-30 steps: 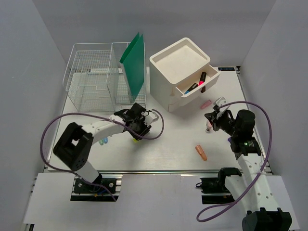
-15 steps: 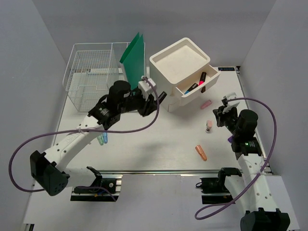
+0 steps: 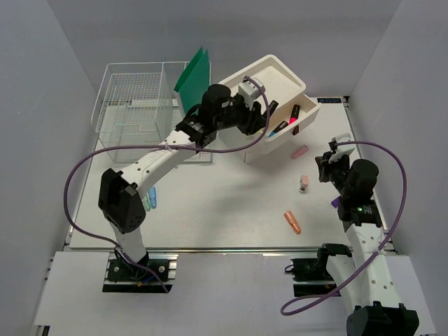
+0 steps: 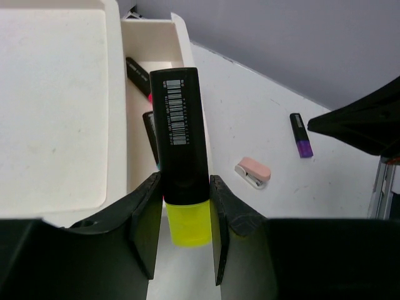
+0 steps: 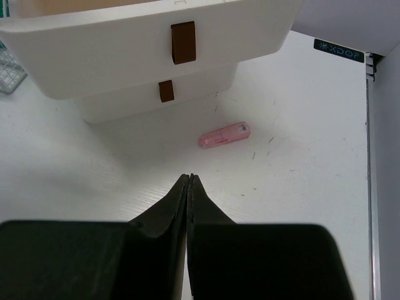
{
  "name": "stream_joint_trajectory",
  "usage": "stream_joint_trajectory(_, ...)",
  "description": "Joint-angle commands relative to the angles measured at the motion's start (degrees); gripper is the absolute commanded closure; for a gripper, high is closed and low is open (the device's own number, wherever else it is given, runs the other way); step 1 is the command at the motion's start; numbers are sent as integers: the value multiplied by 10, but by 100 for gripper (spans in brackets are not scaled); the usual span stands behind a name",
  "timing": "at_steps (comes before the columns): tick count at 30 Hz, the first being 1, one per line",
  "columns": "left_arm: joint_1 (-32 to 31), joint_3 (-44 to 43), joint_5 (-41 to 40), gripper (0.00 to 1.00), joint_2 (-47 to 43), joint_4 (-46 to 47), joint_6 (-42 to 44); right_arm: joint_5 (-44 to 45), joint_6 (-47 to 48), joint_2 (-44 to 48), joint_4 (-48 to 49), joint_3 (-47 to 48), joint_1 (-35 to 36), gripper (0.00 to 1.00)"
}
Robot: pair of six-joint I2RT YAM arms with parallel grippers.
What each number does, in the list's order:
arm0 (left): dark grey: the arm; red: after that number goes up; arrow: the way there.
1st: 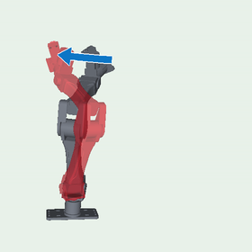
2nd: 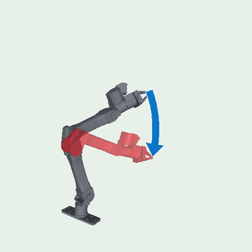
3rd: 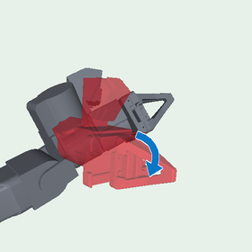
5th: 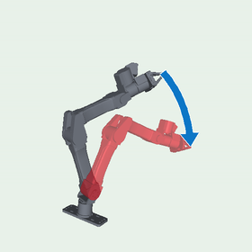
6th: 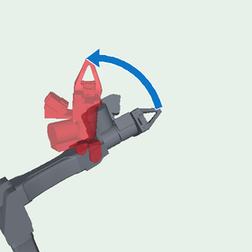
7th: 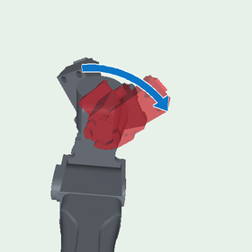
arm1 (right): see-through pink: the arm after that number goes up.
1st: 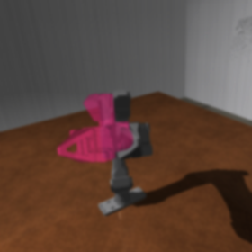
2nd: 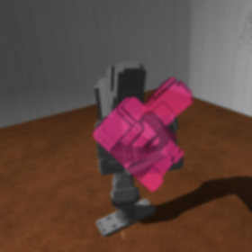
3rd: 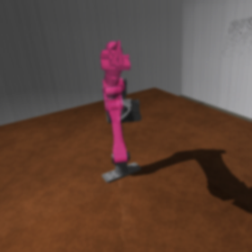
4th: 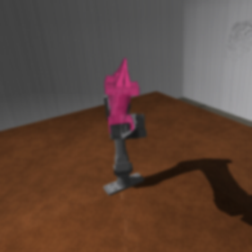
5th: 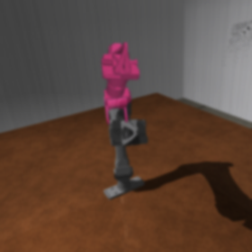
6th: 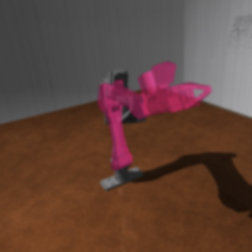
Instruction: Organize the desk
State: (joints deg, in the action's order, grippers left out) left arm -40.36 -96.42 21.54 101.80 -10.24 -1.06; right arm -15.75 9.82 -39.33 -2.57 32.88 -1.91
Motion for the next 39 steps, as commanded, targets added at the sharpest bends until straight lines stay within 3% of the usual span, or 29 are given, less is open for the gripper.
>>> stream_joint_trajectory(1,-16,-51,-10,99,9,21,2,2,-3,2,35,12,-4,100)
stream_joint_trajectory(8,-32,-77,-56,94,72,51,5,0,-3,1,36,12,-8,100)
stream_joint_trajectory(17,-32,-132,-111,78,143,47,8,-4,-3,5,35,12,-15,100)
stream_joint_trajectory(22,-32,-140,-113,43,148,41,10,-6,-2,2,35,12,-17,100)
stream_joint_trajectory(28,-32,-164,-106,37,140,27,10,-31,8,0,32,10,-20,100)
stream_joint_trajectory(31,-32,-173,-99,38,124,18,10,-65,29,-4,27,10,-25,85)
stream_joint_trajectory(33,-32,-149,-90,45,89,15,7,-96,44,-7,9,10,-28,73)
stream_joint_trajectory(34,-32,-130,-70,53,71,15,4,-107,62,-8,0,11,-31,67)
stream_joint_trajectory(35,-24,-80,-60,73,27,15,-3,-137,80,-14,-8,13,-32,63)
stream_joint_trajectory(36,-24,-48,-47,81,2,18,-23,-156,102,-18,-20,17,-34,52)
stream_joint_trajectory(38,-17,26,-34,90,-59,22,-33,-219,197,-33,-79,31,-37,34)
stream_joint_trajectory(39,-17,106,-29,93,-127,24,-30,-235,221,-41,-116,41,-38,25)
